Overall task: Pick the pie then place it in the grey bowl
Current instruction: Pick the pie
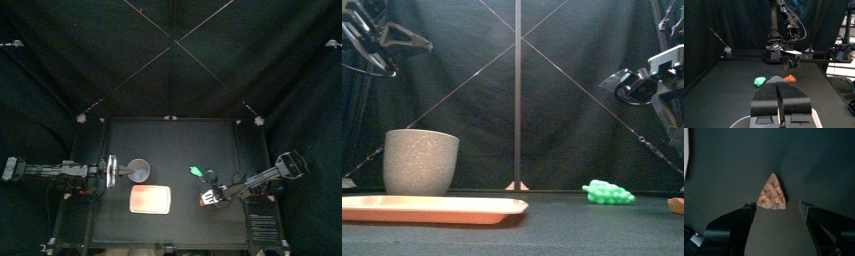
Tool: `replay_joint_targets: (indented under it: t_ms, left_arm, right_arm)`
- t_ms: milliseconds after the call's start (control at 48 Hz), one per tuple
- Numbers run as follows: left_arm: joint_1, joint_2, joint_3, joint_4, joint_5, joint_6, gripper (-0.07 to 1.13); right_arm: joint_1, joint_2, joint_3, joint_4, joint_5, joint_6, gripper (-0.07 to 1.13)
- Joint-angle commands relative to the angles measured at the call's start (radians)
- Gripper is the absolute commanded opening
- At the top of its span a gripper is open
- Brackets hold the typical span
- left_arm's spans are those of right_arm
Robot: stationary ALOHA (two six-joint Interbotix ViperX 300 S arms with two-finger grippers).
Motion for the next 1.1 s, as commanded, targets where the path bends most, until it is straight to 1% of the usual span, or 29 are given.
replay_joint_targets:
  t_ms: [21,208,646,979,1104]
  left_arm:
    - [0.018,0.005,-0.014,0.002,-0.008,0.002,0.13]
    - [0.037,0.005,-0.003,0.002,-0.008,0.000,0.13]
    - [0.046,0.005,0.003,0.002,-0.006,0.002,0.13]
    - [0.072,0.005,0.018,0.002,-0.006,0.003,0.13]
    - [0.077,0.005,0.018,0.002,-0.005,0.003,0.13]
  right_arm:
    - [0.006,0.028,-0.026,-0.018,-0.046,0.018,1.00]
    - [0.002,0.092,-0.043,-0.020,-0.055,0.011,1.00]
    - [-0.025,0.124,-0.026,-0.021,-0.063,0.012,1.00]
    - [-0.038,0.183,-0.029,-0.028,-0.110,0.009,1.00]
    - [-0.038,0.184,-0.032,-0.021,-0.106,0.005,0.96]
